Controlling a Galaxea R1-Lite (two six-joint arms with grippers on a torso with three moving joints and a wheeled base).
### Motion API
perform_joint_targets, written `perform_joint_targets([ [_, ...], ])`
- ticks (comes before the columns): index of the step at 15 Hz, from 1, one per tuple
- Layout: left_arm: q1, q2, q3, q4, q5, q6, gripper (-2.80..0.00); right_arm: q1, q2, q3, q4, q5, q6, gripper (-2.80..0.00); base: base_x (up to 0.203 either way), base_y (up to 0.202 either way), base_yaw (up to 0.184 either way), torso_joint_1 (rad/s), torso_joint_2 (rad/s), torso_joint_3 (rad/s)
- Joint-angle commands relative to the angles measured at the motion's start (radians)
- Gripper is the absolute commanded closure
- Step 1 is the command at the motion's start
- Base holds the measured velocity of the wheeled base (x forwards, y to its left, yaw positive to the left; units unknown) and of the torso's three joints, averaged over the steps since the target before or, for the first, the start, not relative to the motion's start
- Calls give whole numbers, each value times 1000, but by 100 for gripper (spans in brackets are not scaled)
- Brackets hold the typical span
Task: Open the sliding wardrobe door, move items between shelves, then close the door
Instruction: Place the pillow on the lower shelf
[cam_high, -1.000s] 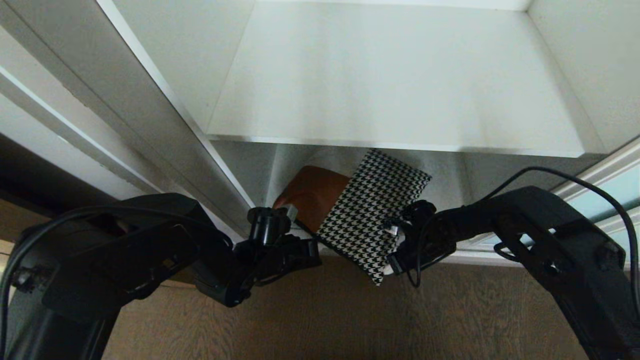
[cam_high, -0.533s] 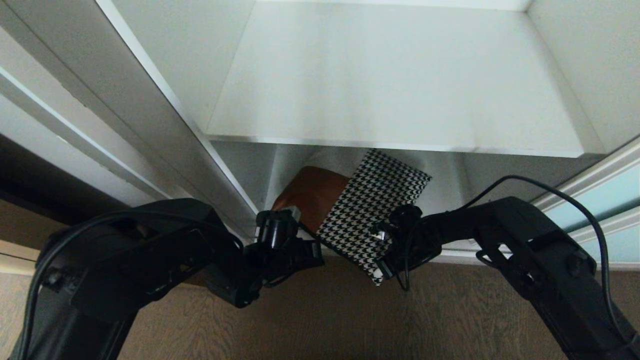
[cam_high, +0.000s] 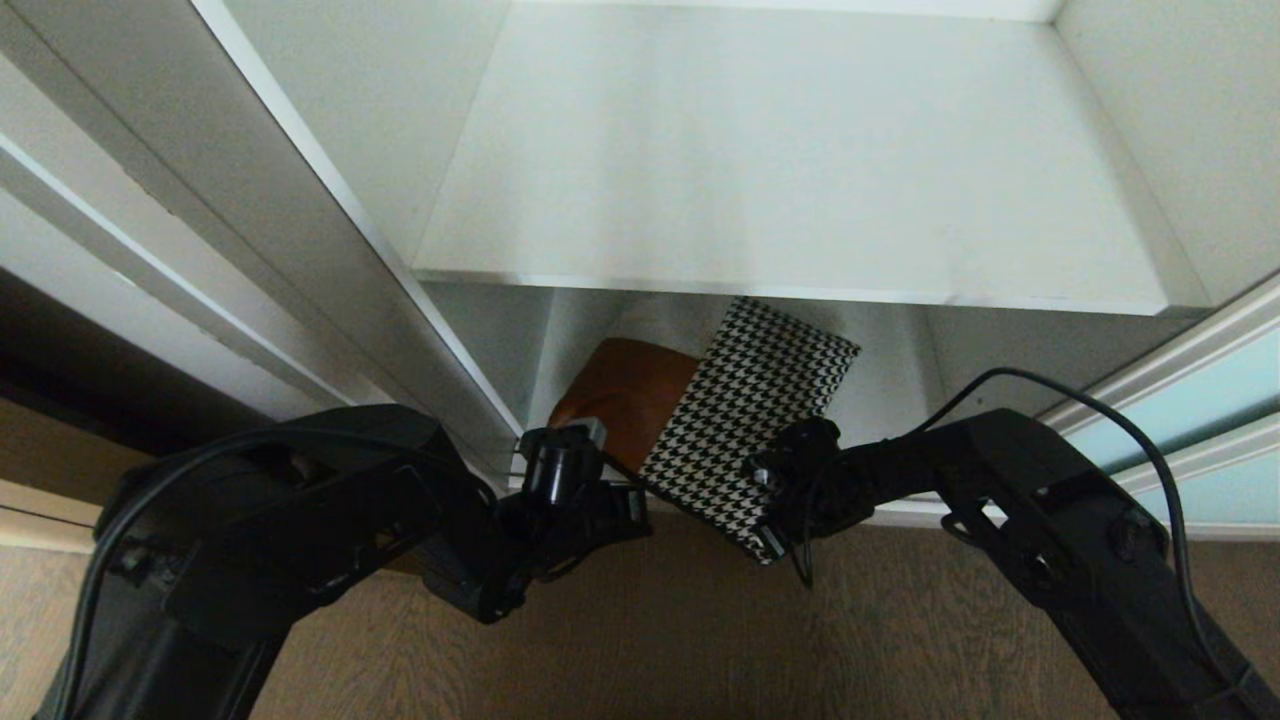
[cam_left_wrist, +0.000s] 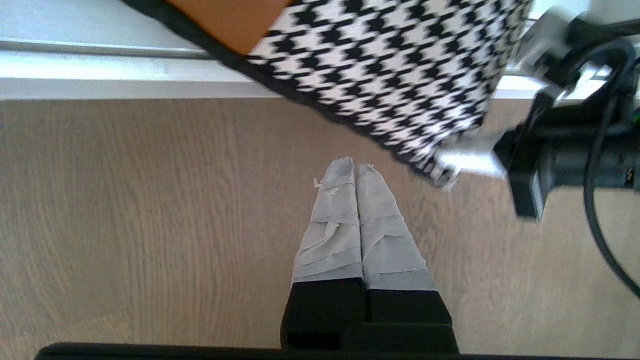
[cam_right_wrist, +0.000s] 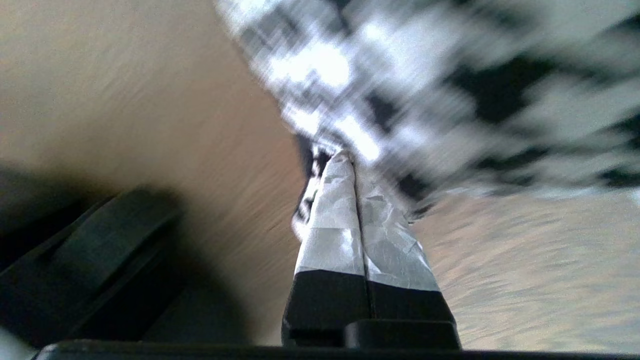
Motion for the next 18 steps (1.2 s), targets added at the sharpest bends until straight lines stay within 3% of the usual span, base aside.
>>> perform_joint_targets([
  [1,-3,7,2,-3,1,-3,0,-7,9,1,-64,-30,0,0,0,0,0,0,0,0],
  [8,-15,6,9,-5,1,2,0,-61,17,0,-266,-127,-33,0,0,0,0,0,0,0],
  [18,-23,7,16,-4,3,14,0,-140,-12,1,-460,-143,-52,0,0,0,0,0,0,0],
])
